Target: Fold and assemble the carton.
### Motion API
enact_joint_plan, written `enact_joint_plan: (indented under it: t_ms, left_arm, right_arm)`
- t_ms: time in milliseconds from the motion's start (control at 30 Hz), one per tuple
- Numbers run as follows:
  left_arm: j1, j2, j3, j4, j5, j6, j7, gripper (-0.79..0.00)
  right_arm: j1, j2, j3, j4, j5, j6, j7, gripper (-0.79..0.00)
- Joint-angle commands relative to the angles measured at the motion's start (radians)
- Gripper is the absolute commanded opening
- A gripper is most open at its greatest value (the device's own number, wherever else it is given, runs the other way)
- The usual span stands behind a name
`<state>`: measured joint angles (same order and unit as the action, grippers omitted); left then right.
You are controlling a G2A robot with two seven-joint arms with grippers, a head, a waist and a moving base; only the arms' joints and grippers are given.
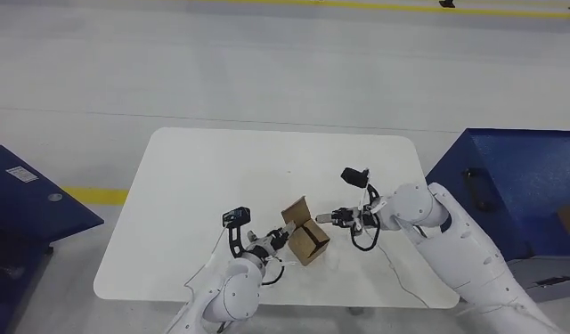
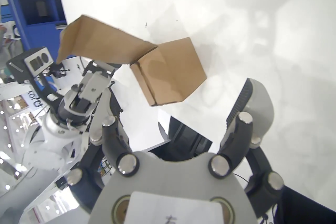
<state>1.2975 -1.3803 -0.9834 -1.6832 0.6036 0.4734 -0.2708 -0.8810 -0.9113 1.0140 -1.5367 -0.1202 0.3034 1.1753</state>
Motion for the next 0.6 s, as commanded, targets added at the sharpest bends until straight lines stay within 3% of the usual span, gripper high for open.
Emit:
enact_joint_plan:
  t_ms: [0,200,367,567]
  left_arm:
    - [0.001,0.004,-0.029,-0.002,0.012,0.002,0.011,0.0]
    - [-0.062,-0.007,-0.021,0.082,0.046,-0.004,0.056,0.0]
    - [-0.123,-0.027,0.022,0.16,0.025,-0.013,0.063,0.0]
    - [-0.137,-0.035,0.044,0.192,0.009,-0.07,0.007,0.0]
  right_arm:
    - [-0.054,0.021,0.066,-0.051,0.026,-0.033,0.076,0.0]
    - [-0.214,0.079,0.163,-0.221,-0.163,-0.044,0.233,0.0]
    - [-0.269,0.086,0.147,-0.257,-0.269,0.021,0.191,0.0]
    - [-0.254,0.073,0.085,-0.236,-0.339,0.089,0.116,0.0]
